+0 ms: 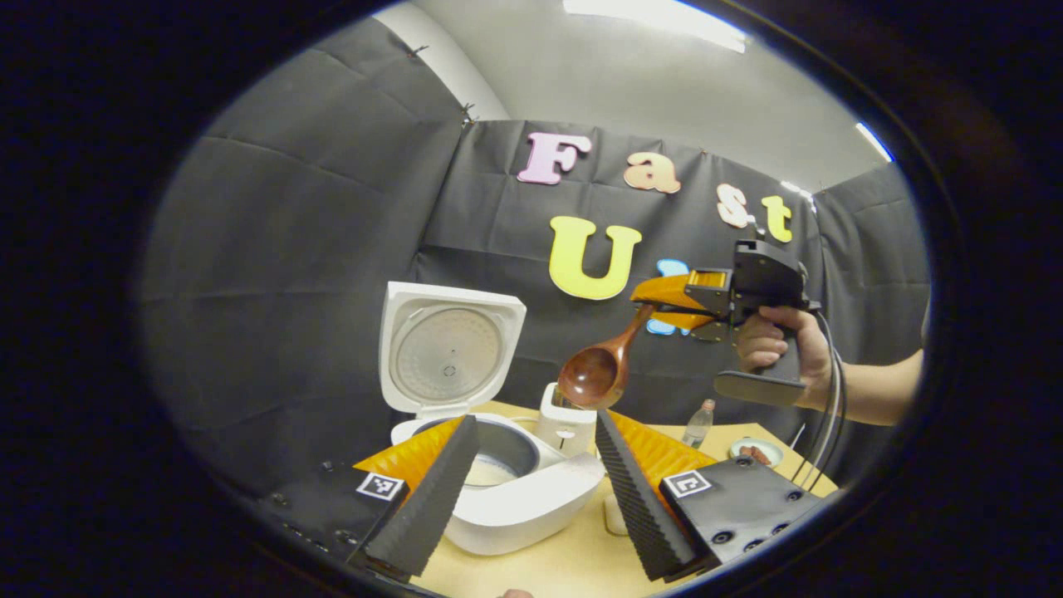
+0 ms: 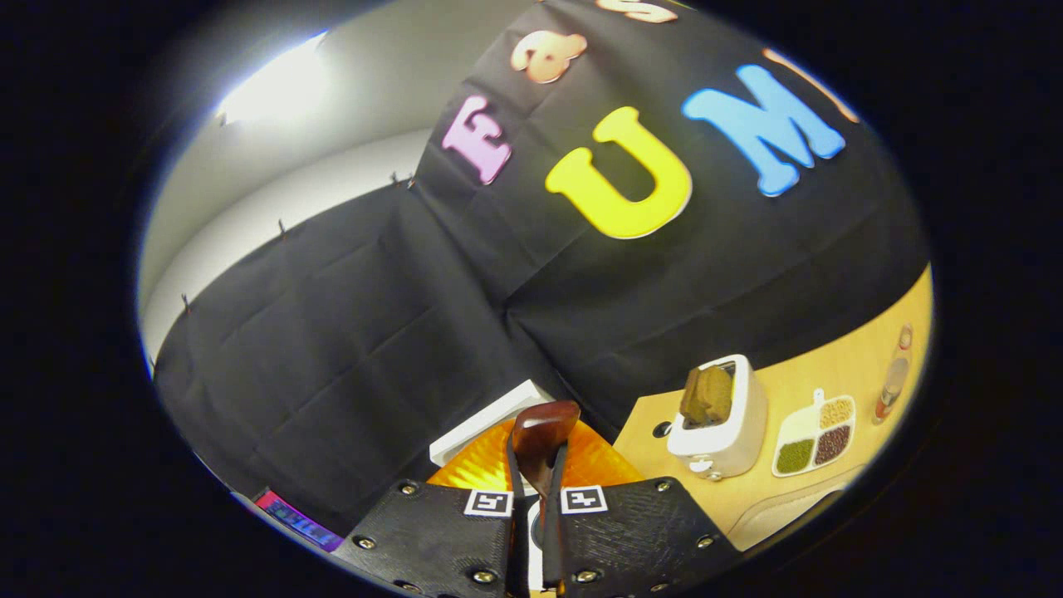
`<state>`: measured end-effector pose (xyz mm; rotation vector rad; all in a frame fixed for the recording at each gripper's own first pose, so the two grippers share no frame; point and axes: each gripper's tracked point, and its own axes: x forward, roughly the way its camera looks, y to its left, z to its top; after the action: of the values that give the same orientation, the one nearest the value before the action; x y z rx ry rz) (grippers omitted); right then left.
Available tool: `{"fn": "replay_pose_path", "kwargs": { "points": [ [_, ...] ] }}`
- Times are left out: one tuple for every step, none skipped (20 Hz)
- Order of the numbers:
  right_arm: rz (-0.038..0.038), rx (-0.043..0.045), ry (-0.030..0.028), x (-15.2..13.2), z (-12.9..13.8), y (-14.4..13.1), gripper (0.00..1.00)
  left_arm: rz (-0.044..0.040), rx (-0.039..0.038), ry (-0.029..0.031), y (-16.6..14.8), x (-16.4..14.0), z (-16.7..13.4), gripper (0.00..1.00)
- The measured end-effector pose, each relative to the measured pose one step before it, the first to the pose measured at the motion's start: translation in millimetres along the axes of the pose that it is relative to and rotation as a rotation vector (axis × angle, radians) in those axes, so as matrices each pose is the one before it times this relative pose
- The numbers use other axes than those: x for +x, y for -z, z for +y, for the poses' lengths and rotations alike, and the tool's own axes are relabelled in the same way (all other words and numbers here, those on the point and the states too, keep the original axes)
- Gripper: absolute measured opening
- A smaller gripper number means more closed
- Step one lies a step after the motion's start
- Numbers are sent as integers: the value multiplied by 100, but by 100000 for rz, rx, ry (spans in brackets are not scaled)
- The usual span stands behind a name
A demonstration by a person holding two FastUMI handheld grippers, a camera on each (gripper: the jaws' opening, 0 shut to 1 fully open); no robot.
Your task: Close the left gripper, press the button to open the rice cooker; take a wooden spoon from the chopstick holder with the right hand, scoop a spoonful of rice and pour it into the rice cooker, then put the wooden spoon back into the chopstick holder.
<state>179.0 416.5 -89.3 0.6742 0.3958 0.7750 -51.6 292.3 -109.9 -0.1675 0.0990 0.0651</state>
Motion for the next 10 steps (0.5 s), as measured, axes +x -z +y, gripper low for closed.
{"fn": "replay_pose_path", "kwargs": {
  "points": [
    [-2033,5273,1222,-1123,-992,-283,7,108,134,1140,-80,74,-956,98],
    [-1803,4288,1305,-1029,-958,-294,7,70,54,1040,-158,187,-890,98],
    [-1804,3192,1725,-623,-912,-79,7,-114,84,1059,-112,244,-809,98],
    [-1443,1867,1220,-601,-819,-141,7,199,71,1328,-37,150,-1007,96],
    [-1471,1291,1344,-632,-517,-7,7,421,219,987,226,227,-847,98],
    [-1122,1257,1223,-701,-436,-31,7,763,-85,570,115,241,-729,96],
    [-1162,1020,1144,-692,-362,-216,7,326,-338,628,8,143,-802,97],
    [-1033,947,1289,-952,-586,-797,7,-134,-468,609,-126,228,-797,96],
    [-1092,1048,1409,-1536,-1023,-1393,7,-142,-12,450,-72,180,-658,98],
    [-1298,1007,1252,-1396,-1000,-852,7,99,529,87,-54,157,-658,98]
  ]
}}
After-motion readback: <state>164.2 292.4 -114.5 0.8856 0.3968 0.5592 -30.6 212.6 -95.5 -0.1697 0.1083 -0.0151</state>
